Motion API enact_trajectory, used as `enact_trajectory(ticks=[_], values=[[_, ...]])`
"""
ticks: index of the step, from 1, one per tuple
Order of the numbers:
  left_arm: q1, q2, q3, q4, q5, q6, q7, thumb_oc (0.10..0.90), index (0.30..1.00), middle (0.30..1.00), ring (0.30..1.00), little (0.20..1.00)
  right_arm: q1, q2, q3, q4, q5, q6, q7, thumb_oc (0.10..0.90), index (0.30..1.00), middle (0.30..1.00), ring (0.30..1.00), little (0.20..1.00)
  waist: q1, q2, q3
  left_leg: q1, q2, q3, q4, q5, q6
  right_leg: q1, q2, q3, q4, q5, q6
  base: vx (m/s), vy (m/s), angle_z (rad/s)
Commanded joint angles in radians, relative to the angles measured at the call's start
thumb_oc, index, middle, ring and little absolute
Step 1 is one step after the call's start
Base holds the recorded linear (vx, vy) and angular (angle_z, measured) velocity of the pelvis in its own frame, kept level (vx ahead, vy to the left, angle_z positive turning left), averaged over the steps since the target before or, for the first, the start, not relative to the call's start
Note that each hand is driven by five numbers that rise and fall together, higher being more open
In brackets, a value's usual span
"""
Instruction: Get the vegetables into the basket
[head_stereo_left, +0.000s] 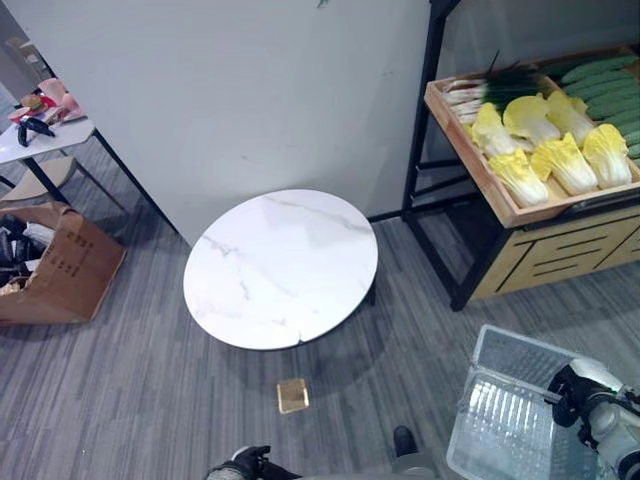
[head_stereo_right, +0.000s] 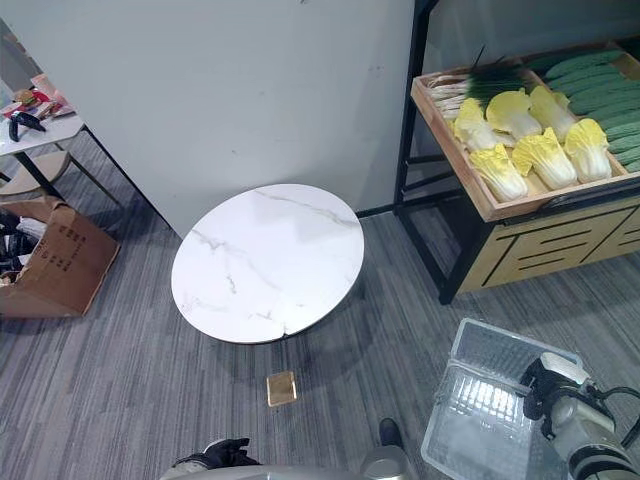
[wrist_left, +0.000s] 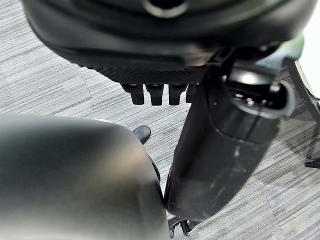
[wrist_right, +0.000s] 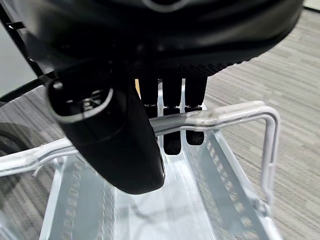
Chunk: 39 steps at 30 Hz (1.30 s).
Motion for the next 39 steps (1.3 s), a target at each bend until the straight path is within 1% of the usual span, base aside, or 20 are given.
enact_trajectory(ticks=[1,11,14,15,17,19,20,21,22,25,29,31,32,33,34,35,36,37,38,39], values=[[-0.022,0.059,-0.029,0.031,-0.003,-0.006,0.005,0.900,1.000,1.000,1.000,1.000,-0.121,-0.013,-0.075,0.010,0.005,-0.014,-0.097,0.400,0.300,0.300,0.300,0.300,0.003,-0.080,-0.002,0.042,-0.069,-0.037,0.008,-0.037,-0.003,0.066,0.025,0.024,0.055,-0.067,0.011,0.00,0.000,0.00],[-0.023,0.057,-0.039,0.016,-0.003,-0.006,0.006,0.900,1.000,1.000,1.000,1.000,-0.101,-0.002,-0.095,-0.010,0.013,-0.009,-0.107,0.400,0.300,0.300,0.300,0.300,-0.007,-0.078,0.008,0.043,-0.079,-0.029,0.008,-0.049,0.006,0.056,0.022,0.039,0.060,-0.062,0.017,0.00,0.014,-0.02],[-0.027,0.067,-0.051,-0.007,0.002,-0.010,0.001,0.900,1.000,1.000,1.000,1.000,-0.103,-0.002,-0.103,-0.012,0.027,-0.007,-0.111,0.400,0.300,0.300,0.300,0.300,-0.021,-0.075,0.020,0.042,-0.088,-0.011,0.008,-0.060,0.016,0.038,0.021,0.064,0.064,-0.054,0.026,0.00,0.051,-0.12],[-0.027,0.068,-0.051,-0.007,0.002,-0.010,0.001,0.900,1.000,1.000,1.000,1.000,-0.103,-0.002,-0.103,-0.013,0.027,-0.006,-0.111,0.400,0.300,0.300,0.300,0.300,-0.019,-0.075,0.020,0.042,-0.088,-0.008,0.008,-0.060,0.016,0.037,0.022,0.067,0.064,-0.054,0.026,0.00,0.043,-0.24],[-0.034,0.079,-0.063,-0.035,0.004,-0.016,-0.001,0.900,1.000,1.000,1.000,1.000,-0.104,0.006,-0.111,-0.009,0.046,-0.005,-0.114,0.400,0.300,0.300,0.300,0.300,-0.033,-0.072,0.029,0.040,-0.098,0.013,0.008,-0.068,0.023,0.019,0.017,0.090,0.063,-0.040,0.039,0.00,0.085,-0.26],[-0.036,0.083,-0.064,-0.043,0.005,-0.016,-0.002,0.900,1.000,1.000,1.000,1.000,-0.102,0.007,-0.112,-0.016,0.046,-0.005,-0.111,0.400,0.300,0.300,0.300,0.300,-0.033,-0.071,0.031,0.038,-0.100,0.023,0.008,-0.070,0.024,0.011,0.017,0.098,0.064,-0.036,0.042,0.00,0.072,-0.22],[-0.043,0.090,-0.069,-0.057,0.004,-0.019,0.000,0.900,1.000,1.000,1.000,1.000,-0.102,0.015,-0.131,-0.023,0.082,-0.004,-0.116,0.400,0.300,0.300,0.300,0.300,-0.044,-0.068,0.039,0.033,-0.106,0.035,0.008,-0.072,0.027,-0.003,0.014,0.107,0.068,-0.028,0.054,-0.01,0.053,-0.27],[-0.043,0.091,-0.070,-0.057,0.004,-0.018,-0.001,0.900,1.000,1.000,1.000,1.000,-0.101,0.015,-0.133,-0.024,0.083,-0.003,-0.116,0.400,0.300,0.300,0.300,0.300,-0.040,-0.068,0.038,0.032,-0.106,0.038,0.008,-0.073,0.028,-0.005,0.014,0.109,0.069,-0.029,0.054,0.00,0.115,-0.34],[-0.055,0.095,-0.080,-0.078,0.002,-0.021,-0.002,0.900,1.000,1.000,1.000,1.000,-0.103,0.028,-0.143,-0.028,0.112,-0.004,-0.119,0.400,0.300,0.300,0.300,0.300,-0.051,-0.065,0.047,0.026,-0.114,0.057,0.008,-0.080,0.035,-0.024,0.009,0.123,0.078,-0.021,0.069,0.00,0.087,-0.30],[-0.058,0.102,-0.087,-0.092,0.001,-0.022,-0.002,0.900,1.000,1.000,1.000,1.000,-0.111,0.035,-0.144,-0.030,0.117,-0.003,-0.122,0.400,0.300,0.300,0.300,0.300,-0.058,-0.062,0.057,0.023,-0.120,0.077,0.008,-0.085,0.039,-0.041,0.008,0.142,0.088,-0.011,0.082,0.00,0.063,-0.27],[-0.058,0.118,-0.093,-0.132,-0.004,-0.027,-0.008,0.900,1.000,1.000,1.000,1.000,-0.112,0.041,-0.151,-0.051,0.112,0.000,-0.122,0.400,0.300,0.300,0.300,0.300,-0.075,-0.058,0.078,0.032,-0.131,0.134,0.008,-0.098,0.045,-0.075,0.008,0.175,0.099,0.010,0.104,0.03,0.085,-0.41],[-0.060,0.124,-0.093,-0.142,-0.009,-0.028,-0.003,0.900,1.000,1.000,1.000,1.000,-0.112,0.053,-0.155,-0.066,0.108,-0.003,-0.129,0.400,0.300,0.300,0.300,0.300,-0.085,-0.055,0.091,0.043,-0.134,0.176,0.008,-0.106,0.047,-0.089,0.002,0.162,0.104,0.027,0.120,0.05,0.084,-0.60],[-0.061,0.124,-0.093,-0.141,-0.009,-0.029,-0.003,0.900,1.000,1.000,1.000,1.000,-0.112,0.053,-0.155,-0.066,0.107,-0.002,-0.129,0.400,0.300,0.300,0.300,0.300,-0.083,-0.055,0.092,0.043,-0.134,0.178,0.008,-0.107,0.047,-0.090,0.002,0.164,0.104,0.027,0.121,-0.02,0.010,-0.75],[-0.094,0.124,-0.066,-0.058,0.005,-0.023,0.022,0.900,1.000,1.000,1.000,1.000,-0.134,0.086,-0.136,-0.073,0.112,-0.010,-0.141,0.400,0.300,0.300,0.300,0.300,-0.069,-0.061,0.105,0.042,-0.116,0.229,0.008,-0.101,0.040,-0.119,-0.028,0.043,0.130,0.031,0.117,-0.05,-0.044,-0.68],[-0.095,0.124,-0.066,-0.057,0.005,-0.024,0.022,0.900,1.000,1.000,1.000,1.000,-0.135,0.087,-0.135,-0.072,0.112,-0.010,-0.141,0.400,0.300,0.300,0.300,0.300,-0.070,-0.060,0.106,0.042,-0.116,0.228,0.008,-0.101,0.039,-0.119,-0.028,0.042,0.131,0.030,0.117,-0.12,-0.114,-1.36],[-0.112,0.134,-0.046,-0.049,0.002,-0.018,0.036,0.900,1.000,1.000,1.000,1.000,-0.148,0.104,-0.120,-0.080,0.120,-0.009,-0.146,0.400,0.300,0.300,0.300,0.300,-0.047,-0.068,0.109,0.038,-0.092,0.269,0.008,-0.093,0.028,-0.127,-0.077,-0.146,0.156,0.025,0.096,-0.07,-0.073,-1.29],[-0.113,0.135,-0.045,-0.048,0.002,-0.018,0.035,0.900,1.000,1.000,1.000,1.000,-0.149,0.105,-0.119,-0.079,0.120,-0.009,-0.146,0.400,0.300,0.300,0.300,0.300,-0.052,-0.068,0.110,0.037,-0.091,0.265,0.008,-0.093,0.028,-0.126,-0.078,-0.151,0.157,0.023,0.096,-0.02,-0.039,-1.21],[-0.127,0.137,-0.021,0.002,0.022,-0.001,0.051,0.900,1.000,1.000,1.000,1.000,-0.167,0.133,-0.096,-0.090,0.131,-0.009,-0.149,0.400,0.300,0.300,0.300,0.300,-0.032,-0.075,0.104,0.051,-0.077,0.299,0.009,-0.111,0.017,-0.124,-0.113,-0.283,0.185,0.005,0.096,0.05,0.033,-0.86],[-0.129,0.137,-0.019,0.005,0.022,-0.003,0.051,0.900,1.000,1.000,1.000,1.000,-0.170,0.134,-0.094,-0.090,0.132,-0.008,-0.149,0.400,0.300,0.300,0.300,0.300,-0.034,-0.076,0.106,0.053,-0.077,0.298,0.010,-0.113,0.018,-0.123,-0.113,-0.284,0.188,0.002,0.097,0.04,0.019,-1.02],[-0.130,0.137,-0.011,0.016,0.029,0.003,0.055,0.900,1.000,1.000,1.000,1.000,-0.180,0.144,-0.079,-0.091,0.135,-0.006,-0.150,0.400,0.300,0.300,0.300,0.300,-0.022,-0.084,0.105,0.057,-0.072,0.329,0.012,-0.111,0.017,-0.124,-0.134,-0.355,0.202,0.004,0.092,0.00,-0.021,-1.28]])
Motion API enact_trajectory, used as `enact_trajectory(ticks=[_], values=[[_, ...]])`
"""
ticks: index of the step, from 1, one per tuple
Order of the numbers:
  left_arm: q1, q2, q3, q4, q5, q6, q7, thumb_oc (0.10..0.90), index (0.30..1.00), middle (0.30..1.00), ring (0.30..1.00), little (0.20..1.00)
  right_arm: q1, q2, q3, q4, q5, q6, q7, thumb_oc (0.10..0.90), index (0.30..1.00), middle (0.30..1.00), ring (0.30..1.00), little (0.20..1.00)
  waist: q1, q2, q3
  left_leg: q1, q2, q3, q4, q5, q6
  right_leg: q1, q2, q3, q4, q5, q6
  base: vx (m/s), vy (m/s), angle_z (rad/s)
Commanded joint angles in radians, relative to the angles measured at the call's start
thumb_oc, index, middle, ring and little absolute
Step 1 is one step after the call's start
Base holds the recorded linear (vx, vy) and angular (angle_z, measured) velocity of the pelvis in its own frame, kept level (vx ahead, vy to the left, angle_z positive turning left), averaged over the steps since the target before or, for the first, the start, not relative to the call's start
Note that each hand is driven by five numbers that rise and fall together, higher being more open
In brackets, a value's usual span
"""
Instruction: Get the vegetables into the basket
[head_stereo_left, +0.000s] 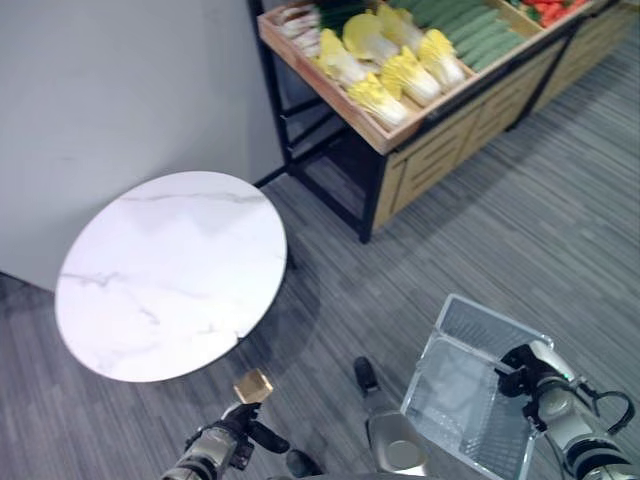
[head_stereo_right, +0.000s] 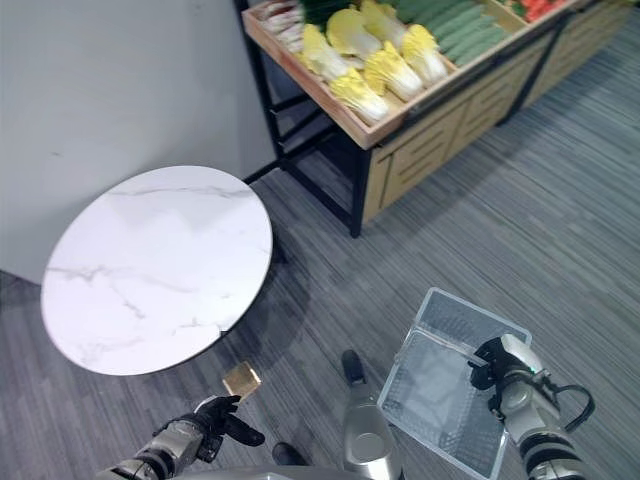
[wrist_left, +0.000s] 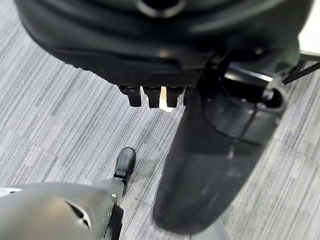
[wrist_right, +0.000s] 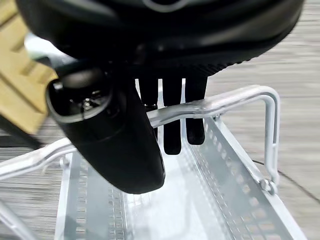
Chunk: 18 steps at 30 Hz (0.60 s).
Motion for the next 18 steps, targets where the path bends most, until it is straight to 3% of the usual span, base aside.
enact_trajectory(ticks=[1,6,8,9,18], values=[[-0.015,0.043,0.036,0.071,0.040,0.030,0.030,0.900,1.000,1.000,1.000,1.000,-0.144,-0.031,0.025,-0.055,0.052,-0.044,-0.063,0.400,0.300,0.300,0.300,0.300,0.027,-0.039,-0.030,0.028,-0.039,-0.112,0.013,-0.041,-0.026,0.121,-0.136,-0.078,0.050,0.019,0.098,0.01,-0.027,-0.88],[-0.006,0.041,0.059,0.090,0.062,0.048,0.033,0.900,1.000,1.000,1.000,1.000,-0.134,-0.005,0.053,-0.091,0.047,-0.039,-0.050,0.400,0.300,0.300,0.300,0.300,0.021,-0.055,-0.036,0.047,-0.044,-0.064,0.014,-0.053,-0.013,0.089,-0.129,-0.142,0.107,0.011,0.095,0.05,-0.067,-0.90],[-0.020,0.040,0.058,0.086,0.065,0.050,0.036,0.900,1.000,1.000,1.000,1.000,-0.111,-0.002,0.043,-0.109,0.044,-0.034,-0.051,0.400,0.300,0.300,0.300,0.300,-0.002,-0.052,-0.030,0.052,-0.042,-0.067,0.016,-0.053,-0.018,0.054,-0.130,-0.111,0.102,0.034,0.104,0.08,-0.140,-0.15],[-0.026,0.038,0.053,0.090,0.084,0.049,0.037,0.900,1.000,1.000,1.000,1.000,-0.080,0.000,0.036,-0.117,0.046,-0.035,-0.054,0.400,0.300,0.300,0.300,0.300,-0.014,-0.051,-0.040,0.057,-0.038,-0.072,0.018,-0.055,-0.026,0.075,-0.102,-0.081,0.034,0.018,0.090,0.08,-0.134,0.31],[-0.042,0.026,0.054,0.072,0.055,0.048,0.048,0.900,1.000,1.000,1.000,1.000,-0.004,-0.012,0.001,-0.145,0.066,-0.043,-0.060,0.400,0.300,0.300,0.300,0.300,-0.031,-0.021,-0.045,0.061,0.030,-0.048,0.068,-0.026,-0.078,0.120,-0.031,-0.072,-0.012,-0.029,0.043,0.06,-0.128,-0.16]])
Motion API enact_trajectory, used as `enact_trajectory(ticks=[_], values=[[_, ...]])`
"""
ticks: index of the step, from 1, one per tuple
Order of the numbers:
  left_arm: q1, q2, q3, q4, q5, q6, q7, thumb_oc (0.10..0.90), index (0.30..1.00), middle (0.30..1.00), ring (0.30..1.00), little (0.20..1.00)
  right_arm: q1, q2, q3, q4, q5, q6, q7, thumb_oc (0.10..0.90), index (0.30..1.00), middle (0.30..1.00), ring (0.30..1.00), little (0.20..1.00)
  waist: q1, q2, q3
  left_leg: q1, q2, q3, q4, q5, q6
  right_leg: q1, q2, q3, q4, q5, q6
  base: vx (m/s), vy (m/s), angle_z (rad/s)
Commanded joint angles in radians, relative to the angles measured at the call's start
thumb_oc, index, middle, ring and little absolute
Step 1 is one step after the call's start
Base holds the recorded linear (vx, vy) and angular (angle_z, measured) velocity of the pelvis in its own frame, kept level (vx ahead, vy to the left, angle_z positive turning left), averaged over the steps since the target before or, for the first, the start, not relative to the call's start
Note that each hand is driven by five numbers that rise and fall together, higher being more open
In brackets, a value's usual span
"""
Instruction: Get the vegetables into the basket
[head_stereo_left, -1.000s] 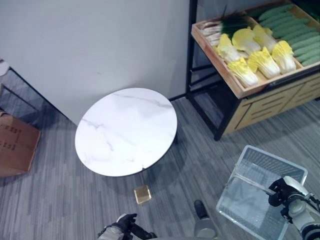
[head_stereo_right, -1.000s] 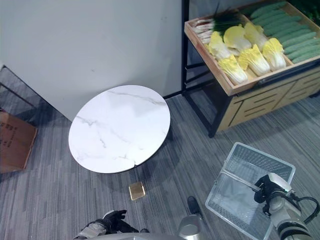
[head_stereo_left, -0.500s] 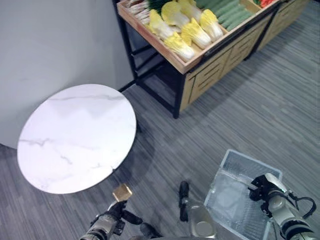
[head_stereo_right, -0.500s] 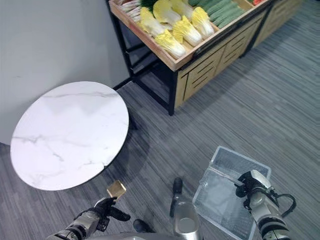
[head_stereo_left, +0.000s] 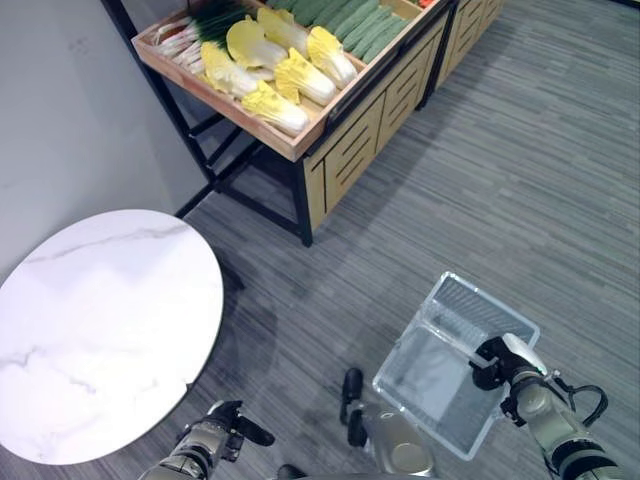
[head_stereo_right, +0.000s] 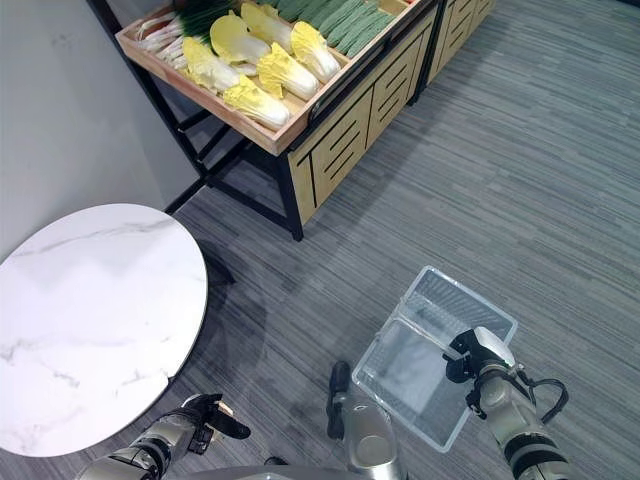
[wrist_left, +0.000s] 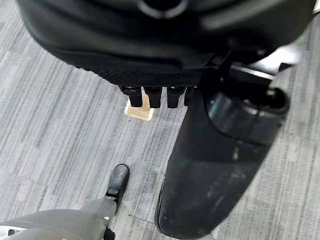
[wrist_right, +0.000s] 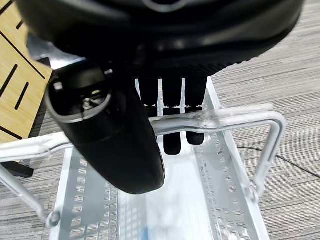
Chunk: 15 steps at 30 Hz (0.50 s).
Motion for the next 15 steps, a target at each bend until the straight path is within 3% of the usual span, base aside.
enact_trajectory(ticks=[1,4,5,6,7,8,9,10,12,15], values=[[0.012,0.021,-0.008,0.016,0.010,-0.002,0.022,0.900,1.000,1.000,1.000,1.000,-0.025,-0.033,-0.080,-0.013,0.029,-0.028,-0.051,0.400,0.300,0.300,0.300,0.300,-0.019,-0.048,-0.026,-0.010,-0.001,-0.034,0.060,0.004,-0.046,0.096,-0.146,0.019,-0.007,0.035,0.110,0.06,-0.148,-0.05],[0.008,0.019,-0.001,0.018,-0.003,0.000,0.030,0.900,1.000,1.000,1.000,1.000,-0.009,-0.034,-0.084,-0.009,0.034,-0.033,-0.053,0.400,0.300,0.300,0.300,0.300,-0.017,-0.048,-0.015,-0.021,0.038,-0.033,0.126,0.026,-0.080,0.111,-0.128,0.022,-0.010,0.012,0.092,0.09,-0.186,-0.07],[0.007,0.018,0.005,0.020,-0.010,0.000,0.035,0.900,1.000,1.000,1.000,1.000,0.005,-0.032,-0.087,-0.009,0.035,-0.037,-0.052,0.400,0.300,0.300,0.300,0.300,-0.012,-0.047,-0.008,-0.033,0.063,-0.038,0.176,0.061,-0.110,0.127,-0.111,0.022,-0.017,-0.004,0.079,0.09,-0.183,-0.11],[0.007,0.018,0.004,0.020,-0.010,0.000,0.036,0.900,1.000,1.000,1.000,1.000,0.006,-0.032,-0.088,-0.009,0.035,-0.037,-0.052,0.400,0.300,0.300,0.300,0.300,-0.012,-0.047,-0.008,-0.033,0.066,-0.039,0.179,0.062,-0.113,0.129,-0.109,0.021,-0.019,-0.005,0.077,0.10,-0.185,-0.19],[0.005,0.019,0.006,0.020,-0.014,0.000,0.039,0.900,1.000,1.000,1.000,1.000,0.013,-0.031,-0.089,-0.003,0.035,-0.038,-0.053,0.400,0.300,0.300,0.300,0.300,-0.006,-0.049,-0.004,-0.044,0.085,-0.049,0.216,0.099,-0.136,0.144,-0.096,0.023,-0.027,-0.014,0.068,0.10,-0.181,-0.27],[0.005,0.021,0.009,0.021,-0.023,0.000,0.045,0.900,1.000,1.000,1.000,1.000,0.022,-0.031,-0.090,0.002,0.039,-0.041,-0.053,0.400,0.300,0.300,0.300,0.300,0.001,-0.054,0.004,-0.062,0.112,-0.075,0.277,0.135,-0.159,0.155,-0.079,0.032,-0.030,-0.032,0.052,0.10,-0.178,-0.23],[0.005,0.022,0.008,0.021,-0.023,0.000,0.045,0.900,1.000,1.000,1.000,1.000,0.022,-0.030,-0.090,0.002,0.039,-0.041,-0.053,0.400,0.300,0.300,0.300,0.300,0.001,-0.054,0.004,-0.064,0.115,-0.077,0.281,0.136,-0.162,0.156,-0.077,0.031,-0.031,-0.033,0.050,0.08,-0.165,-0.14],[0.005,0.024,0.013,0.018,-0.036,0.000,0.054,0.900,1.000,1.000,1.000,1.000,0.024,-0.032,-0.087,0.001,0.042,-0.042,-0.052,0.400,0.300,0.300,0.300,0.300,0.013,-0.060,0.013,-0.086,0.116,-0.131,0.321,0.153,-0.169,0.162,-0.065,0.043,-0.032,-0.041,0.041,-0.04,-0.123,-0.24],[0.001,0.029,0.029,0.017,-0.076,-0.006,0.072,0.900,1.000,1.000,1.000,1.000,0.026,-0.024,-0.071,0.002,0.045,-0.045,-0.055,0.400,0.300,0.300,0.300,0.300,0.039,-0.086,0.030,-0.167,0.068,-0.272,0.302,0.143,-0.118,0.164,-0.058,0.075,-0.042,-0.034,0.033,-0.03,-0.094,-0.47],[-0.001,0.030,0.032,0.016,-0.096,-0.007,0.081,0.900,1.000,1.000,1.000,1.000,0.025,-0.011,-0.061,0.001,0.055,-0.047,-0.055,0.400,0.300,0.300,0.300,0.300,0.044,-0.099,0.031,-0.197,0.087,-0.314,0.235,0.126,-0.097,0.170,-0.068,0.108,-0.051,-0.029,0.050,0.10,0.070,-0.23]])
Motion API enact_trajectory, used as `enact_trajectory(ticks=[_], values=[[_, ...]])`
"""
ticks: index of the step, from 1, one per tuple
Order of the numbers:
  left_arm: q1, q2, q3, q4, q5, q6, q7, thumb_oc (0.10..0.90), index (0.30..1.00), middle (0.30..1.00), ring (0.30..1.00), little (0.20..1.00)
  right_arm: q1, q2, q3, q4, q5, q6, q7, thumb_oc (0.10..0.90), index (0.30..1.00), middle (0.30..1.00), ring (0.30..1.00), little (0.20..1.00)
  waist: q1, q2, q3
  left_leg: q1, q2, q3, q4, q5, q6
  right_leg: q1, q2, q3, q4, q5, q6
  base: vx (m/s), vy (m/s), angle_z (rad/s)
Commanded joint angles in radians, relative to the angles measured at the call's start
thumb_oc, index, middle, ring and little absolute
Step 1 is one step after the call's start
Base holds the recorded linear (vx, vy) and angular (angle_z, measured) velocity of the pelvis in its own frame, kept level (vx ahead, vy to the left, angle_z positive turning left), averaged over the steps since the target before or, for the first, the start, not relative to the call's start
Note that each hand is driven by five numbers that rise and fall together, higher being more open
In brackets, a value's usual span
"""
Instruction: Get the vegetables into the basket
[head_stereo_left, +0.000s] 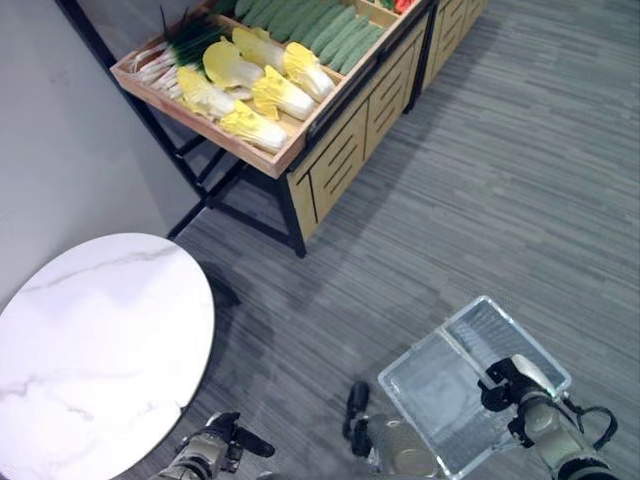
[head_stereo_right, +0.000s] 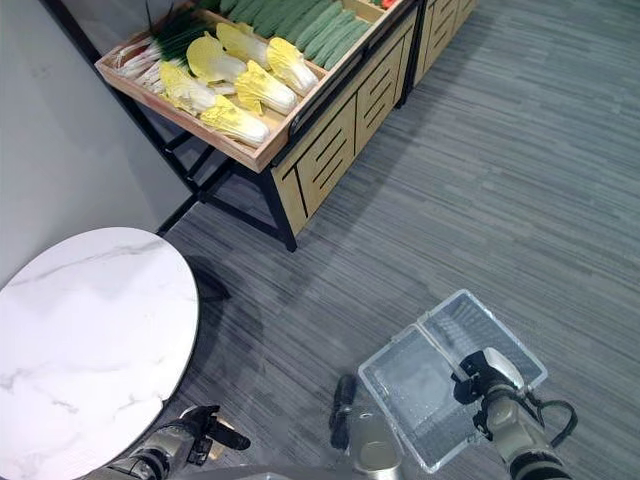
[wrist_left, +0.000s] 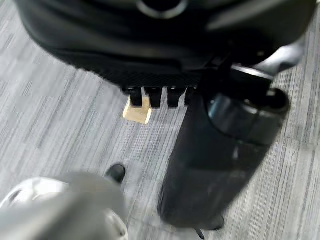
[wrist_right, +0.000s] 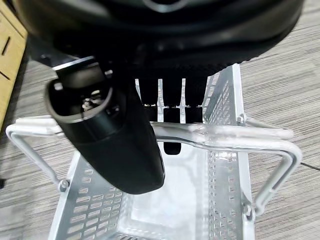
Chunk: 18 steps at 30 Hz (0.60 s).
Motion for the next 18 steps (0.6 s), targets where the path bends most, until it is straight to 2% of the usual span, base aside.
enact_trajectory(ticks=[1,2,3,4,6,8,9,10,13,15,16,18], values=[[-0.026,0.034,0.024,0.009,-0.028,-0.009,0.036,0.900,1.000,1.000,1.000,1.000,-0.031,-0.029,-0.042,-0.056,0.024,-0.036,-0.045,0.400,0.300,0.300,0.300,0.300,-0.007,-0.048,0.002,-0.108,0.022,-0.041,-0.138,0.181,0.027,0.138,-0.083,0.135,-0.061,0.034,0.143,0.11,0.096,-0.04],[-0.025,0.034,0.023,0.009,-0.028,-0.009,0.036,0.900,1.000,1.000,1.000,1.000,-0.031,-0.029,-0.042,-0.056,0.024,-0.036,-0.045,0.400,0.300,0.300,0.300,0.300,-0.006,-0.048,0.001,-0.107,0.022,-0.040,-0.139,0.181,0.027,0.138,-0.084,0.135,-0.060,0.033,0.143,0.19,0.178,-0.24],[-0.019,0.031,0.026,0.006,-0.031,-0.015,0.042,0.900,1.000,1.000,1.000,1.000,-0.031,-0.028,-0.038,-0.054,0.029,-0.038,-0.049,0.400,0.300,0.300,0.300,0.300,0.009,-0.055,0.002,-0.146,0.048,-0.078,-0.176,0.208,0.024,0.149,-0.094,0.157,-0.063,0.027,0.152,0.28,0.204,-0.60],[-0.014,0.030,0.028,0.007,-0.043,-0.016,0.049,0.900,1.000,1.000,1.000,1.000,-0.034,-0.027,-0.029,-0.056,0.033,-0.040,-0.053,0.400,0.300,0.300,0.300,0.300,0.029,-0.057,0.006,-0.170,0.083,-0.152,-0.235,0.252,0.014,0.167,-0.102,0.196,-0.062,0.014,0.160,0.40,0.277,-0.81],[-0.012,0.028,0.027,0.006,-0.060,-0.025,0.057,0.900,1.000,1.000,1.000,1.000,-0.044,-0.026,-0.013,-0.042,0.035,-0.046,-0.059,0.400,0.300,0.300,0.300,0.300,0.053,-0.048,0.011,-0.203,0.107,-0.245,-0.297,0.311,-0.007,0.186,-0.108,0.244,-0.062,0.002,0.169,0.33,0.245,-0.36],[-0.008,0.027,0.027,0.008,-0.069,-0.029,0.061,0.900,1.000,1.000,1.000,1.000,-0.050,-0.028,-0.001,-0.042,0.032,-0.048,-0.054,0.400,0.300,0.300,0.300,0.300,0.063,-0.042,0.019,-0.187,0.097,-0.306,-0.324,0.304,-0.023,0.208,-0.113,0.289,-0.060,-0.015,0.177,0.19,0.173,-0.57],[-0.009,0.027,0.027,0.008,-0.069,-0.029,0.061,0.900,1.000,1.000,1.000,1.000,-0.051,-0.028,-0.002,-0.041,0.033,-0.048,-0.054,0.400,0.300,0.300,0.300,0.300,0.064,-0.042,0.019,-0.189,0.098,-0.306,-0.325,0.307,-0.022,0.206,-0.112,0.289,-0.061,-0.011,0.177,0.16,0.187,-1.08],[-0.007,0.028,0.024,0.008,-0.071,-0.029,0.066,0.900,1.000,1.000,1.000,1.000,-0.068,-0.030,0.014,-0.043,0.029,-0.050,-0.047,0.400,0.300,0.300,0.300,0.300,0.070,-0.037,0.021,-0.186,0.068,-0.350,-0.314,0.271,-0.016,0.209,-0.117,0.335,-0.066,-0.010,0.185,0.09,0.208,-1.20],[-0.010,0.035,0.015,-0.002,-0.066,-0.034,0.056,0.900,1.000,1.000,1.000,1.000,-0.084,-0.016,0.025,-0.035,0.028,-0.048,-0.044,0.400,0.300,0.300,0.300,0.300,0.070,-0.045,0.017,-0.183,0.027,-0.330,-0.274,0.222,0.008,0.203,-0.152,0.390,-0.073,-0.002,0.202,0.12,0.298,-1.22],[-0.018,0.045,0.006,-0.004,-0.050,-0.034,0.053,0.900,1.000,1.000,1.000,1.000,-0.088,-0.005,0.017,-0.041,0.031,-0.044,-0.043,0.400,0.300,0.300,0.300,0.300,0.067,-0.056,0.015,-0.185,-0.006,-0.299,-0.269,0.206,0.030,0.189,-0.178,0.418,-0.067,0.004,0.217,0.09,0.238,-0.76],[-0.018,0.045,0.006,-0.004,-0.050,-0.034,0.053,0.900,1.000,1.000,1.000,1.000,-0.088,-0.005,0.017,-0.041,0.031,-0.044,-0.043,0.400,0.300,0.300,0.300,0.300,0.068,-0.056,0.014,-0.184,-0.006,-0.298,-0.269,0.206,0.030,0.188,-0.178,0.419,-0.067,0.004,0.217,0.09,0.275,-0.76],[-0.042,0.064,-0.010,-0.011,-0.033,-0.036,0.059,0.900,1.000,1.000,1.000,1.000,-0.105,0.013,0.011,-0.029,0.043,-0.040,-0.054,0.400,0.300,0.300,0.300,0.300,0.060,-0.065,0.010,-0.180,-0.049,-0.262,-0.294,0.198,0.054,0.149,-0.210,0.448,-0.061,0.023,0.242,0.08,0.293,-0.40]])
